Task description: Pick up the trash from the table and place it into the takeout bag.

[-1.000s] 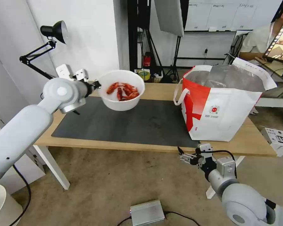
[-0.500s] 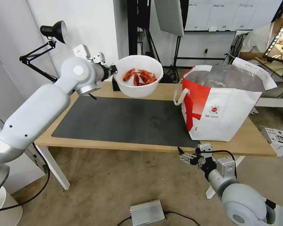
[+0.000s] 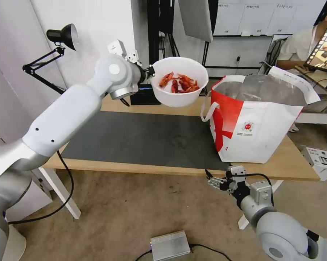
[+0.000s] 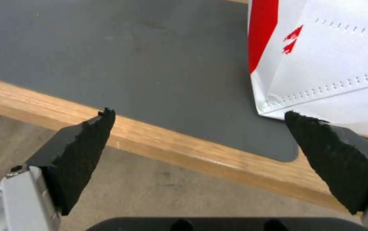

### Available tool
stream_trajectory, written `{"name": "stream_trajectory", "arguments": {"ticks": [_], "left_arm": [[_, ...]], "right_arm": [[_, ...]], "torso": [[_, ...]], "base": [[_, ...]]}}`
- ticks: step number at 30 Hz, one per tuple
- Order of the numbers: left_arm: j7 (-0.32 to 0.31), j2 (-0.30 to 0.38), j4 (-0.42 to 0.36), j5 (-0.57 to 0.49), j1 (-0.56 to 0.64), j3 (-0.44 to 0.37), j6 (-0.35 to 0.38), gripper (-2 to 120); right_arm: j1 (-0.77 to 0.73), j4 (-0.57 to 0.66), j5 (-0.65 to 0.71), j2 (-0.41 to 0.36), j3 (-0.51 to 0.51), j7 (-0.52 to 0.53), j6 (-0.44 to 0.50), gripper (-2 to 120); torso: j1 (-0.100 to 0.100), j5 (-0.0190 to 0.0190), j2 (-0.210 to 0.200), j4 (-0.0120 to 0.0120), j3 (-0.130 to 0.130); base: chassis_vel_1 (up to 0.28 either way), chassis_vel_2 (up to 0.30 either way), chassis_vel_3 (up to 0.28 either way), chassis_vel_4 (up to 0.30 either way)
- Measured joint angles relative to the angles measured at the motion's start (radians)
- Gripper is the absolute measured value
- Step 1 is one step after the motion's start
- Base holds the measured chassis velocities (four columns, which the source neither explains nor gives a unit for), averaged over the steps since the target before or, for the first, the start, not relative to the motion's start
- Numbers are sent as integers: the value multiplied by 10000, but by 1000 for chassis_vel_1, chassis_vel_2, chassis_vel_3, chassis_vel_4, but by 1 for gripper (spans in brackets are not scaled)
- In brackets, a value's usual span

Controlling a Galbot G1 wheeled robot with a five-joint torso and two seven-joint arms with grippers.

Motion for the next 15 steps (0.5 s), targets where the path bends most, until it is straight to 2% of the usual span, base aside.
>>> {"name": "stream_trajectory", "arguments": {"ticks": [15], "left_arm": [[42, -619, 723, -142, -883, 448, -8, 0]], "right_arm": [[0, 0, 0, 0, 0, 0, 0, 100]], "torso": [[0, -1, 0, 0, 0]], "base": [[0, 0, 0, 0]]}}
